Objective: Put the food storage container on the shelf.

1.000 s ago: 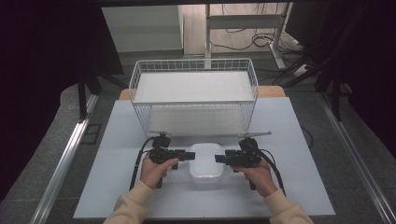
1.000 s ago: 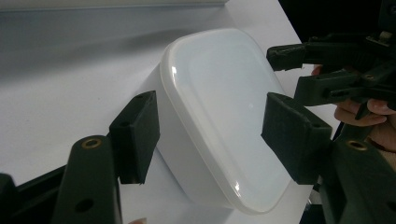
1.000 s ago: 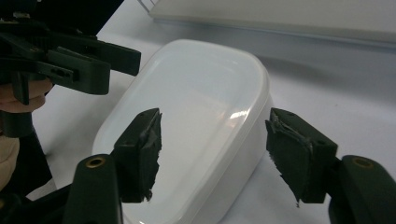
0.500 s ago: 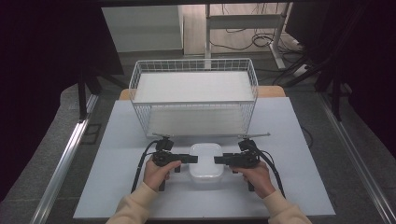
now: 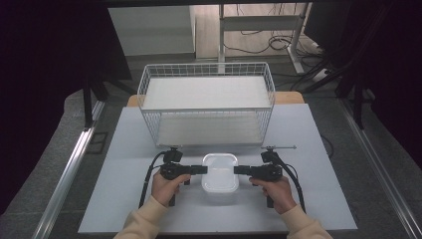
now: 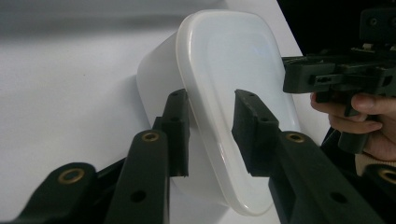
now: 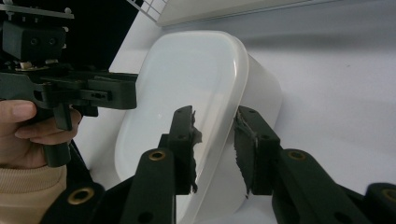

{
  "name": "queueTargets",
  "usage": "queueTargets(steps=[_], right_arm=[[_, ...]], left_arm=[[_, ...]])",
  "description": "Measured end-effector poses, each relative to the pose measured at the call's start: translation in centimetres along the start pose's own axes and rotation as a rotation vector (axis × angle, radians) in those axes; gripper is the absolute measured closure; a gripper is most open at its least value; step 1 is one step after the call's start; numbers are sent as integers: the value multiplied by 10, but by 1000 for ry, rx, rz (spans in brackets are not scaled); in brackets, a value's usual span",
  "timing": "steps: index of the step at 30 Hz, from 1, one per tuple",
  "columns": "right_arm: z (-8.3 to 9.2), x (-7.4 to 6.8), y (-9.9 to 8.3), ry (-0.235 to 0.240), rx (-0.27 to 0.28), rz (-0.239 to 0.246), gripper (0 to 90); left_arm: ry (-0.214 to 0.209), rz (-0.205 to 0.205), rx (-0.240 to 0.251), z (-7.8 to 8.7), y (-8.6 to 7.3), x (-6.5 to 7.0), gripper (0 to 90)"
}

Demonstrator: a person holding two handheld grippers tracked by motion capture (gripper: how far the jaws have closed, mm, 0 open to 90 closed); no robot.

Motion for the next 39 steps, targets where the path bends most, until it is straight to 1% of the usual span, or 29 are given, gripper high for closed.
queueTargets(steps=[1,3,4,6,8,10,11,14,15,16,20,22,26,28,29,30,32,34,36,37,39], right_arm=[[1,-1,-1,1,0,2,696],[3,-4,-2,-4,5,12,706],[4,-5,-3,-5,4,14,710],[5,-6,-3,-4,7,17,715],[7,-8,-4,-4,10,23,729],[8,-10,-5,-5,15,27,738],[10,-12,-4,-3,27,33,761],[14,-15,-4,-3,43,44,787],[14,-15,-4,-3,43,44,787],[15,-17,-3,-7,47,62,788],[15,-18,-3,-7,48,70,788],[17,-20,-1,-4,55,83,788],[23,-27,3,-3,75,112,787],[26,-31,6,-7,82,131,787],[28,-34,10,-10,87,146,786],[29,-36,12,-11,91,154,786],[32,-40,17,-7,101,172,786],[35,-44,21,-3,109,187,785],[39,-48,28,-4,113,202,785],[42,-52,34,-9,120,215,786],[48,-58,42,-15,133,239,786]], left_arm=[[-1,-7,2,1,0,1,684],[-7,-2,12,4,-2,4,702],[-13,-10,10,5,-4,5,708],[-17,-14,9,7,-5,5,718],[-5,-33,23,11,-6,9,726],[-7,-40,29,12,-6,10,746],[-1,-58,38,15,-5,13,760],[10,-82,51,19,-4,16,786],[10,-82,51,19,-4,16,786],[15,-89,48,20,-4,16,786],[3,-89,52,21,-4,17,788],[-3,-93,57,23,-3,18,791],[-9,-128,76,32,2,27,793],[-6,-133,80,34,3,28,793],[-6,-142,97,38,7,32,794],[-6,-142,97,38,7,32,795],[-6,-164,115,45,13,39,796],[-1,-182,119,50,18,44,797],[-1,-185,125,52,21,45,797],[0,-197,142,56,29,51,797],[-4,-212,158,61,35,56,797]])
Point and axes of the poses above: each handheld gripper's, and its own axes: z roughly backward along the jaws, y roughly out of its top, x roughly to its right, the point moved 6 cm from there along -z, roughly forward along the jaws, and after that the axes turned 2 degrees about -x, right-handed, at the moved point
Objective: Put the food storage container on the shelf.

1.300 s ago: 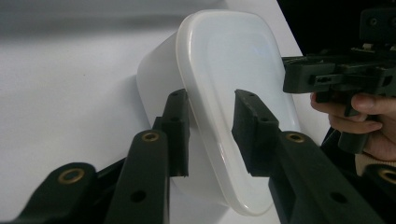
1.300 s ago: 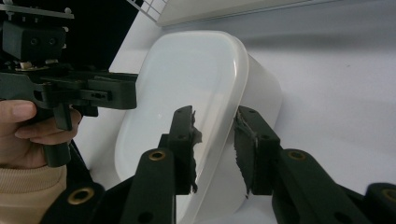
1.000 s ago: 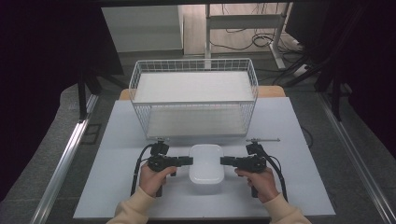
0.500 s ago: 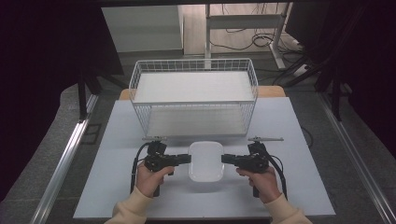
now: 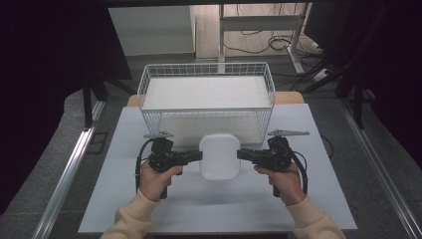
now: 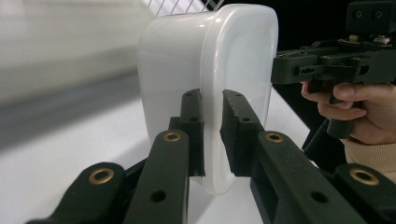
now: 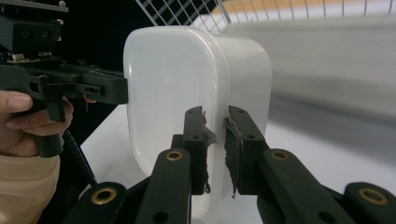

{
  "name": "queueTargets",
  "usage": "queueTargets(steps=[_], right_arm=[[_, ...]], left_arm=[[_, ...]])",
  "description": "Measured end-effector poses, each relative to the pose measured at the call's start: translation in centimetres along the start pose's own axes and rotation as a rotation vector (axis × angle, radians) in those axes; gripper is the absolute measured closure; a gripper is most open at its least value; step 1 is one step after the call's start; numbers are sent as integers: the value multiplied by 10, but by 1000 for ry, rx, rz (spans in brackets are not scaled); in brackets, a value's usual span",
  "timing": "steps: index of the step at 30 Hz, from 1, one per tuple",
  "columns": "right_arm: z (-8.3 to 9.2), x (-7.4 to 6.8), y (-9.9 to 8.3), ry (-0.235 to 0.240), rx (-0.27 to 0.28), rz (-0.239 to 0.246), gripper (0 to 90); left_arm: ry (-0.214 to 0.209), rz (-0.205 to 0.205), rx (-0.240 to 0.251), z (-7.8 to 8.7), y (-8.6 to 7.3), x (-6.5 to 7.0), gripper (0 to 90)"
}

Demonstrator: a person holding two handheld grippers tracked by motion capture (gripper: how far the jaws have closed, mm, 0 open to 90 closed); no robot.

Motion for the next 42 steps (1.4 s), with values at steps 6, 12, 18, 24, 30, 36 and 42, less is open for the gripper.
queueTargets(steps=[6,12,18,24,30,36,42], right_arm=[[8,-7,15,10,27,20,786],[12,-11,25,11,42,34,785],[17,-16,39,-1,53,59,785],[21,-21,54,-13,65,78,786],[28,-31,75,-18,78,106,787],[32,-42,97,-32,93,136,786],[33,-48,117,-41,98,155,787]], left_arm=[[-3,-28,18,8,13,8,799],[8,-52,30,14,24,12,799],[2,-69,39,19,37,16,799],[0,-82,52,24,52,19,799],[10,-111,72,36,72,26,798],[35,-134,90,47,91,31,797],[34,-137,101,53,110,29,796]])
Point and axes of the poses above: each handheld gripper's, and its own axes: z roughly backward along the jaws, y roughly out of its top, x roughly to its right, the point moved 6 cm from there along -z, roughly forward along the jaws, and after that the axes turned 2 degrees about -x, right-handed, at the moved point
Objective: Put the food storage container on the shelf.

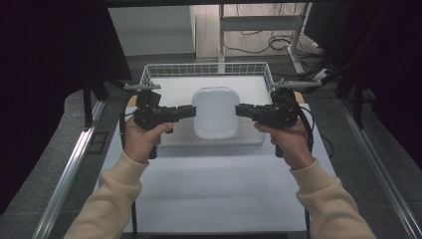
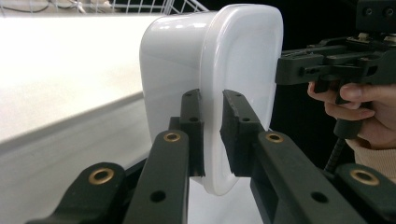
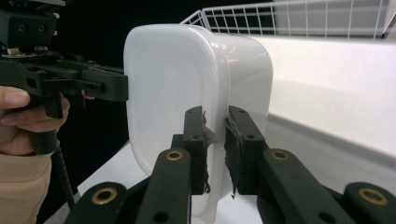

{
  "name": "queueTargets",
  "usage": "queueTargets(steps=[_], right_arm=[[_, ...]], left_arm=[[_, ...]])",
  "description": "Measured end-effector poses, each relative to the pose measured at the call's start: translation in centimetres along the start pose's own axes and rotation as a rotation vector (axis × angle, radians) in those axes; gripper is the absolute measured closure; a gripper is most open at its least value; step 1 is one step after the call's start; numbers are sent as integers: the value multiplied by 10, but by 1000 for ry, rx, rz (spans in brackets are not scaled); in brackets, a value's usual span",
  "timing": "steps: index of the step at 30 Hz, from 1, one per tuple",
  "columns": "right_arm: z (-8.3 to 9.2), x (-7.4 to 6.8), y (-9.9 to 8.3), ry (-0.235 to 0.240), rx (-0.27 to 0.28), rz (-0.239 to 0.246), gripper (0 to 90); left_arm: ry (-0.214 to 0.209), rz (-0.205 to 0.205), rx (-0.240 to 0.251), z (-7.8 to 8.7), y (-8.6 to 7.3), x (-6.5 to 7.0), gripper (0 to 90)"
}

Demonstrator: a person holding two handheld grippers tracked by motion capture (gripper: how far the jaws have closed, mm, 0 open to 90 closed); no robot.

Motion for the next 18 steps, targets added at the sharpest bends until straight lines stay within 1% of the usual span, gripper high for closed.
queueTargets(steps=[1,2,5,8,9,11,12,13,14,15,16,17,18], right_arm=[[0,0,0,0,0,0,787],[-2,2,7,-2,-3,4,787],[-5,4,15,2,-6,-1,787],[-7,7,23,2,-7,0,787],[-7,7,23,2,-7,0,787],[-9,10,31,0,-9,1,787],[-11,12,34,1,-9,-4,788],[-11,12,34,1,-9,-4,788],[-12,14,38,1,-10,-8,788],[-14,19,44,13,-13,-24,789],[-15,20,47,17,-12,-30,789],[-15,20,47,17,-12,-30,789],[-18,24,53,17,-22,-43,790]], left_arm=[[0,0,0,0,0,0,796],[-7,9,-2,0,6,-4,796],[-10,18,-3,0,13,-8,796],[-8,15,-8,-1,22,-13,796],[-8,15,-8,-1,22,-13,795],[-8,13,-10,-4,32,-19,795],[-9,14,-13,-5,35,-21,795],[-9,14,-13,-5,35,-21,795],[-12,20,-16,-6,40,-23,795],[-19,31,-19,-8,45,-27,794],[-22,34,-21,-8,48,-29,794],[-22,34,-21,-8,48,-29,794],[-17,42,-27,-10,54,-33,794]])
Point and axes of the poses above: each handheld gripper's, and its own axes: z roughly backward along the jaws, y roughly out of its top, x roughly to its right, the point moved 6 cm from there along -z, roughly forward along the jaws, and after that the axes turned 2 degrees about -x, right-handed, at the moved point
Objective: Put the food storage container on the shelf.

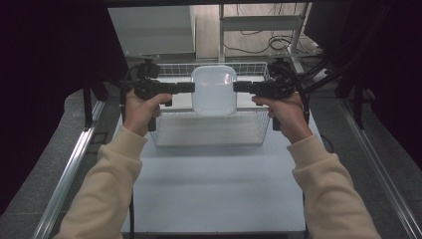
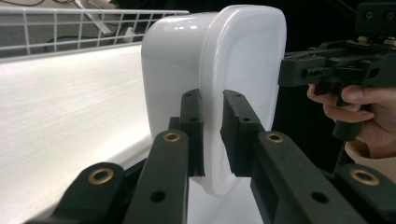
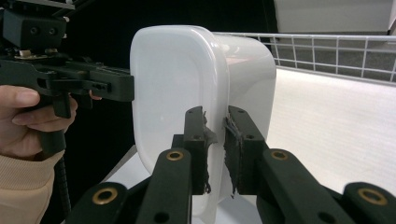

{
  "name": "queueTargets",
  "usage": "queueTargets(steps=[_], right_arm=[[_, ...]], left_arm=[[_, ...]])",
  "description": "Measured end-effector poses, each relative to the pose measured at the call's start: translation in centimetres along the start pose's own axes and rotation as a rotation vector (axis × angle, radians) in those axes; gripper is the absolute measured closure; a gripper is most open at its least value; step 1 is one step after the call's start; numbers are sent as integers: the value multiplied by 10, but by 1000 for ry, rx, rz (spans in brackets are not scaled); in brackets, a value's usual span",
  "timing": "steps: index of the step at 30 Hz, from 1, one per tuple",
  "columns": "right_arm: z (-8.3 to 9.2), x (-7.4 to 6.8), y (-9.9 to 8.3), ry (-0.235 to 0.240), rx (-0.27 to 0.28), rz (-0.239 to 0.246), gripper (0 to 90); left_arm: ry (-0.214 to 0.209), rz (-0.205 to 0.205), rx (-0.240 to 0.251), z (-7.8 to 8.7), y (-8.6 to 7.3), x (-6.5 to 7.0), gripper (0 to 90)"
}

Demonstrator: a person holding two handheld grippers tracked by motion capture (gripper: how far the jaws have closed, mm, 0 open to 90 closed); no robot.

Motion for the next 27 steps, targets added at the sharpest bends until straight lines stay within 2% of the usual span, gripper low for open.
queueTargets(steps=[6,10,11,14,17,18,20,23,24,26,27], right_arm=[[-8,7,10,-12,-25,-15,788],[-19,17,13,-22,-49,-47,785],[-19,17,13,-22,-49,-47,785],[-29,29,16,-24,-82,-89,786],[-34,33,16,-23,-94,-103,786],[-39,39,17,-18,-94,-124,784],[-43,43,20,-2,-93,-152,782],[-48,48,24,1,-102,-171,771],[-48,48,24,1,-102,-171,771],[-53,54,28,-6,-114,-200,754],[-58,60,30,-12,-123,-220,737]], left_arm=[[11,15,-15,-3,10,-9,794],[2,58,-41,-12,12,-24,794],[2,58,-41,-12,12,-24,794],[-24,104,-61,-21,13,-39,793],[-22,122,-71,-26,13,-46,792],[-32,160,-54,-28,15,-51,793],[-35,185,-52,-30,17,-55,793],[-30,229,-61,-33,23,-62,792],[-30,229,-61,-33,23,-62,790],[-33,257,-67,-37,27,-68,785],[-34,292,-61,-40,30,-72,780]])
Point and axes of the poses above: each handheld gripper's, and its own axes: z roughly backward along the jaws, y roughly out of its top, x roughly to its right, the point moved 6 cm from there along -z, roughly forward along the jaws, and after that the axes turned 2 degrees about -x, right-handed, at the moved point
